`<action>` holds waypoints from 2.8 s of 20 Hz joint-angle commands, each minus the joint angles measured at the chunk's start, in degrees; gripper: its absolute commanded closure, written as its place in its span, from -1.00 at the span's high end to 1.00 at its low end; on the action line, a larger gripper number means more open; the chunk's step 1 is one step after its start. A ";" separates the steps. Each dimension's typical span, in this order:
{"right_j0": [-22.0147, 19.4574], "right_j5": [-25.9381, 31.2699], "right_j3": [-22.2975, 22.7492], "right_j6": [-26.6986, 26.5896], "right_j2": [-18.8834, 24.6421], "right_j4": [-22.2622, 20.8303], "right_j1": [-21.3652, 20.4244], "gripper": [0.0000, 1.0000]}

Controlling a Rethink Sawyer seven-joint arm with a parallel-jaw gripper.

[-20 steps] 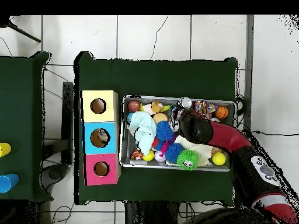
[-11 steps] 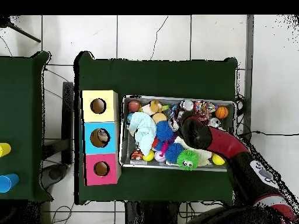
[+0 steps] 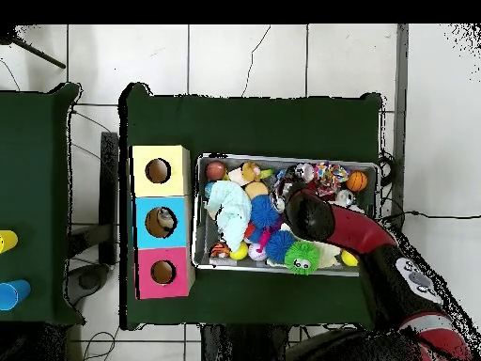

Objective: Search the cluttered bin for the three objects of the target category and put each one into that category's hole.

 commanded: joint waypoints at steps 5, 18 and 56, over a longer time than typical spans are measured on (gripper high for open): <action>8.12 27.66 -8.24 4.79 -10.16 1.65 -5.20 1.00; 2.73 11.51 -6.62 8.92 -1.79 4.81 0.07 1.00; 13.35 18.42 -11.19 10.24 -10.91 16.62 -0.78 1.00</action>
